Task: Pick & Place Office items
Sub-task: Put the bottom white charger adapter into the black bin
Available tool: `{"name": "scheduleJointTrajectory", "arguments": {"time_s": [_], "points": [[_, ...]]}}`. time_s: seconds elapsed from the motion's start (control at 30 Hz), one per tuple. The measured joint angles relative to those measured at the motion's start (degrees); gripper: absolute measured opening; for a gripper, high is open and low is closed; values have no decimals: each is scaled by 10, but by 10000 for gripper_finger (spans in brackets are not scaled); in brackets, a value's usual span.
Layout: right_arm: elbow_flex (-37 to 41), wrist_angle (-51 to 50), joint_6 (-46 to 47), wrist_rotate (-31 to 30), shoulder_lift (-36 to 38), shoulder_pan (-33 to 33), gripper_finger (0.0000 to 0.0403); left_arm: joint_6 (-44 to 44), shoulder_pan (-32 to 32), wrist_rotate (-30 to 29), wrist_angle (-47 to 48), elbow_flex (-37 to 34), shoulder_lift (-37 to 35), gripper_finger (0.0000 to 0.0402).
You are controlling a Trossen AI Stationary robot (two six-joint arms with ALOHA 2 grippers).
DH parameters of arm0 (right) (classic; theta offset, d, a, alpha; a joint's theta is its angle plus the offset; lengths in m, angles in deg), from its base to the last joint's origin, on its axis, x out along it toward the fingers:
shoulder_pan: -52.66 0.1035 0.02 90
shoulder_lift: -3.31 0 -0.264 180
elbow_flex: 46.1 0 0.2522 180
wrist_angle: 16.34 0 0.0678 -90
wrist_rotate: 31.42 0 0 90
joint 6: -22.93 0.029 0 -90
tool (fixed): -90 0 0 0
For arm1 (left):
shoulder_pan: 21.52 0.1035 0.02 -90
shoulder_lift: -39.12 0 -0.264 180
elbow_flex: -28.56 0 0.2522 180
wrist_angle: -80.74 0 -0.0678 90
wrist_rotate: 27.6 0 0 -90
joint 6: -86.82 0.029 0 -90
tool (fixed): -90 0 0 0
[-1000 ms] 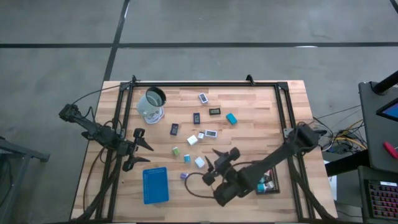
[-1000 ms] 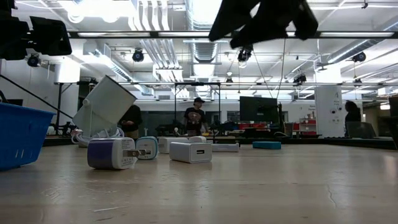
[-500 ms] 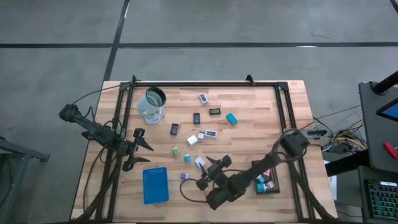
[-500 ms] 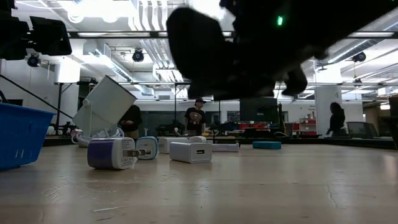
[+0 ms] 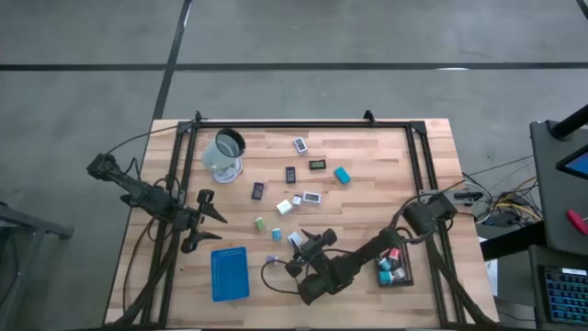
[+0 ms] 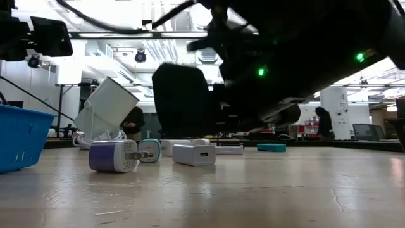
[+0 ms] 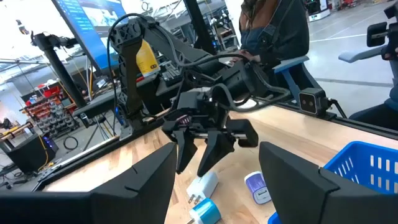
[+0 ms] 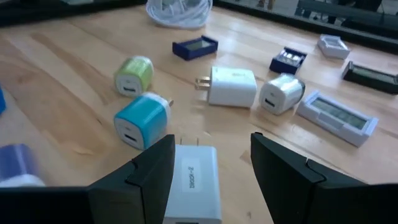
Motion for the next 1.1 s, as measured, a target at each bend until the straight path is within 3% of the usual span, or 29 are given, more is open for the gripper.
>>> {"name": "scheduleJointTrajectory", "arguments": {"time_s": [0.57,0.77,1.1], "points": [[0,28,-40,91,2,-30,206,0,0,0,0,0,0,234],[2,21,-49,157,1,-33,206,0,0,0,0,0,0,234],[1,23,-50,156,1,-34,206,0,0,0,0,0,0,234]]}}
